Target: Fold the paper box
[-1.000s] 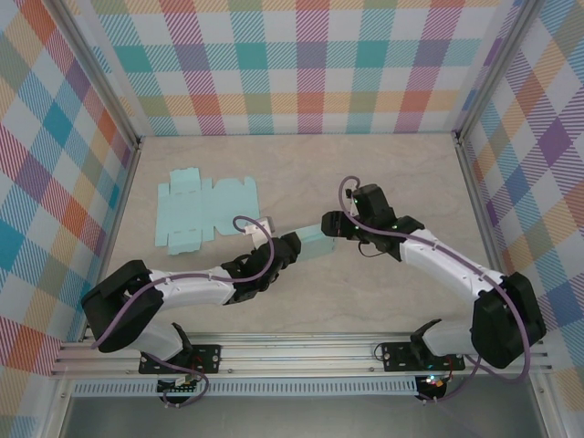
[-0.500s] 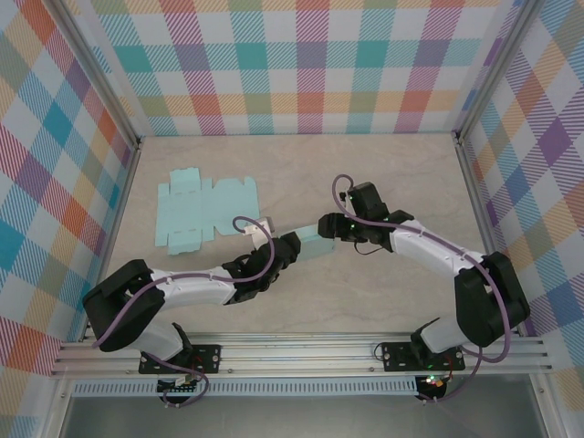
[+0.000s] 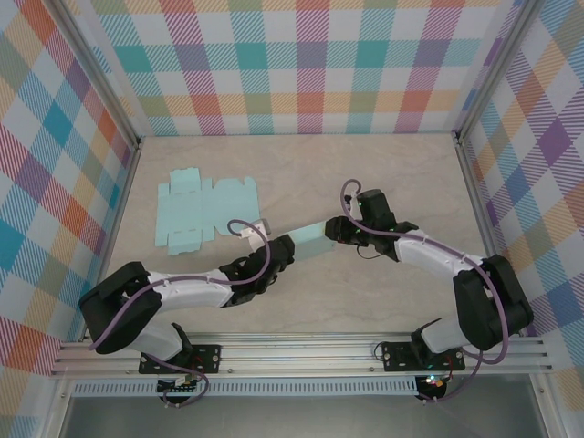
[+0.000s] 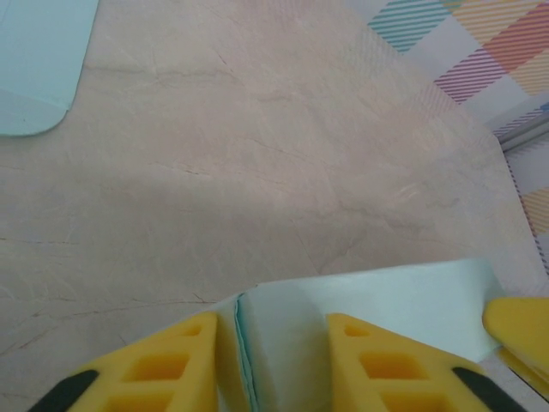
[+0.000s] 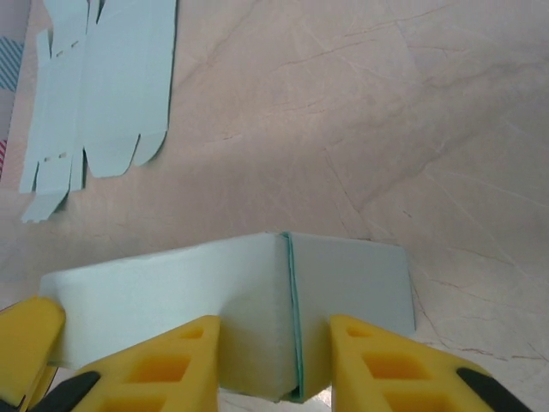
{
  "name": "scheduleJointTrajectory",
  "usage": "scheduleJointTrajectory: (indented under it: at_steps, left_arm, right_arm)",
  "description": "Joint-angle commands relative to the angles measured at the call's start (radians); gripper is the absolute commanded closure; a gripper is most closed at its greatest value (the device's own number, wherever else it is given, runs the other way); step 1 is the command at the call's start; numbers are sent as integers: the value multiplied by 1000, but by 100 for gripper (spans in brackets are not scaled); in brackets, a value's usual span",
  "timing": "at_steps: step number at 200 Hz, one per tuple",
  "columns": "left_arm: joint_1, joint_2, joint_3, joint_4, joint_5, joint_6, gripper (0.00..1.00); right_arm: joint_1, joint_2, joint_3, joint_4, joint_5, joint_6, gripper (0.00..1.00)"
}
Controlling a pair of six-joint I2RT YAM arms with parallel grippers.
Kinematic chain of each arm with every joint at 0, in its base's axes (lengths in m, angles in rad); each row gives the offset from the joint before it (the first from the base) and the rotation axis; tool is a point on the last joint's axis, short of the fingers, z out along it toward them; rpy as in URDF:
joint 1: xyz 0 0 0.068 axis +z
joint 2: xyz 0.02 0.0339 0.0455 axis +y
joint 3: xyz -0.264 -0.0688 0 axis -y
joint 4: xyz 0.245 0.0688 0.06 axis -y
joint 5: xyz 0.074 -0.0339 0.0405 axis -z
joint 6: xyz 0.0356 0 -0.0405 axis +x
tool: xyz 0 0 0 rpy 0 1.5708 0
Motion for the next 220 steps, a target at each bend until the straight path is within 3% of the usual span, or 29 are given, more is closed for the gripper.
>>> scheduleJointTrajectory:
  at_steps: [1,65,89,137,177,220]
  left_arm:
    - [-6,43,-93,-269,93,-21,79]
    - [-5,35,-106,-284,106,-21,95]
    - [-5,51,-94,-285,111,-17,98]
    - [-5,70,-70,-309,106,-5,99]
    - [-5,74,-67,-323,95,-14,100]
    - [-5,93,-57,-324,99,-19,100]
  right_arm:
    - [-12,40,-67,-63,50,7,72]
    - [-47,22,-123,35,-25,57,84]
    - [-78,13,-141,89,-94,82,69]
    - [-118,6,-112,124,-179,103,51]
    - [-151,18,-111,156,-210,125,51]
    - [-173,47,-142,214,-251,151,61]
